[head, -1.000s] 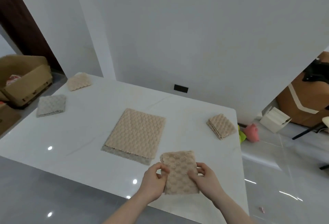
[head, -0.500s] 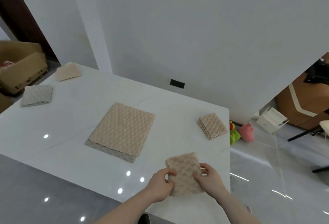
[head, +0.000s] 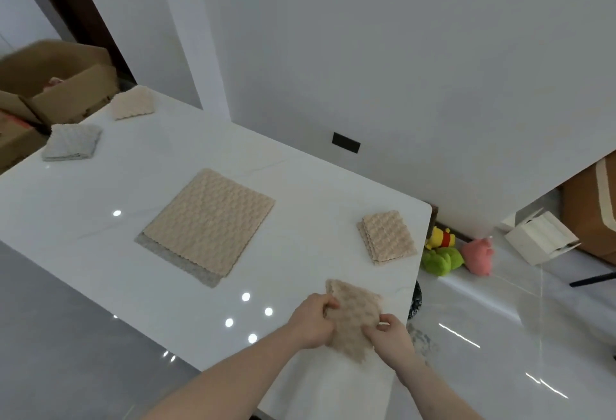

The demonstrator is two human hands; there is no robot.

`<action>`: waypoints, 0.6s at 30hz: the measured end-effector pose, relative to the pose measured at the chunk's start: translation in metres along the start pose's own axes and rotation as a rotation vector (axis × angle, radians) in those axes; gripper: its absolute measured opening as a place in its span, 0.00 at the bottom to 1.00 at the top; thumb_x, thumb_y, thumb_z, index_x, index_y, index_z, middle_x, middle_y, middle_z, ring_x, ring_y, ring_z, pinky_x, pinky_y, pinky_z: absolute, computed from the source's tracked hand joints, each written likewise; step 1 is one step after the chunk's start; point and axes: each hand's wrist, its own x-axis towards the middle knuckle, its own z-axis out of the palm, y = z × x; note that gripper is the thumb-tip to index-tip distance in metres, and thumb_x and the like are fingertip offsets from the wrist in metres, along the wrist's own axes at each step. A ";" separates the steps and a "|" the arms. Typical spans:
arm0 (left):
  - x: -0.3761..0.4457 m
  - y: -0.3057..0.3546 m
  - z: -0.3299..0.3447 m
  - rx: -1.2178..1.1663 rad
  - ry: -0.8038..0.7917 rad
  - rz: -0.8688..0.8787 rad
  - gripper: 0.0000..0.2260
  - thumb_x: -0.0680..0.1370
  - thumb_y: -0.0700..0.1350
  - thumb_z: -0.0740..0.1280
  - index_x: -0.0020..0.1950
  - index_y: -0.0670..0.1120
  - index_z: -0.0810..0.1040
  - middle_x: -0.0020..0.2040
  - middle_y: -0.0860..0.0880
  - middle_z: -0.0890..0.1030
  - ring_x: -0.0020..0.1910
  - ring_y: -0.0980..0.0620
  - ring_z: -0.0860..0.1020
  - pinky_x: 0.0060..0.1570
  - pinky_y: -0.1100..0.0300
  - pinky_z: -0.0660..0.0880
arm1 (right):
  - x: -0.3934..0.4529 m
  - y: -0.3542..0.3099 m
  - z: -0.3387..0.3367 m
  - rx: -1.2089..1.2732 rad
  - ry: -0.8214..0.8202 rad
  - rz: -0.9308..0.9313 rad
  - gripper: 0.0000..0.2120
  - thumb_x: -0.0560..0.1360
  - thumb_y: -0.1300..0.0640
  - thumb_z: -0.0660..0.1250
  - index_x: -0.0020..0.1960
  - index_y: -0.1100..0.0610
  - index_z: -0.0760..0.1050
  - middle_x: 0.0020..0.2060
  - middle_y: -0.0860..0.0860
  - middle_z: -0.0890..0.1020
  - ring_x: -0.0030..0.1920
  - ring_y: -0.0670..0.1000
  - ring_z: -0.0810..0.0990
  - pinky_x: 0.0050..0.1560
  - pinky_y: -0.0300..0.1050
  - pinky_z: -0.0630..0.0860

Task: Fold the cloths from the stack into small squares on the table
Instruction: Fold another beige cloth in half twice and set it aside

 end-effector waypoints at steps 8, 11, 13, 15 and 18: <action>0.052 0.051 0.034 0.444 -0.062 0.099 0.27 0.73 0.38 0.66 0.71 0.55 0.74 0.72 0.51 0.70 0.66 0.45 0.73 0.67 0.53 0.68 | 0.030 0.024 -0.015 0.312 -0.096 0.201 0.16 0.75 0.61 0.72 0.58 0.68 0.74 0.46 0.59 0.82 0.44 0.58 0.83 0.47 0.52 0.82; 0.066 0.060 0.038 0.536 -0.059 0.133 0.28 0.74 0.38 0.65 0.74 0.54 0.71 0.76 0.51 0.67 0.69 0.45 0.69 0.69 0.51 0.64 | 0.033 0.025 -0.019 0.403 -0.098 0.240 0.08 0.76 0.62 0.72 0.53 0.65 0.78 0.46 0.60 0.83 0.47 0.60 0.85 0.54 0.55 0.84; 0.072 0.061 0.040 0.557 -0.066 0.133 0.29 0.74 0.38 0.65 0.75 0.54 0.69 0.77 0.51 0.65 0.71 0.45 0.67 0.70 0.51 0.64 | 0.035 0.024 -0.022 0.424 -0.101 0.260 0.05 0.77 0.62 0.71 0.48 0.62 0.76 0.45 0.59 0.82 0.49 0.60 0.85 0.57 0.60 0.83; 0.075 0.060 0.041 0.573 -0.073 0.117 0.30 0.74 0.40 0.65 0.76 0.54 0.68 0.79 0.51 0.64 0.72 0.44 0.66 0.71 0.51 0.63 | 0.038 0.027 -0.023 0.397 -0.115 0.268 0.05 0.78 0.61 0.70 0.48 0.60 0.74 0.46 0.58 0.81 0.48 0.58 0.84 0.56 0.60 0.83; 0.073 0.052 0.041 0.627 -0.102 0.083 0.29 0.76 0.43 0.65 0.78 0.53 0.66 0.80 0.49 0.61 0.74 0.43 0.63 0.73 0.48 0.62 | 0.043 0.032 -0.026 0.216 -0.140 0.265 0.11 0.77 0.54 0.70 0.56 0.58 0.74 0.51 0.56 0.82 0.49 0.55 0.84 0.47 0.52 0.85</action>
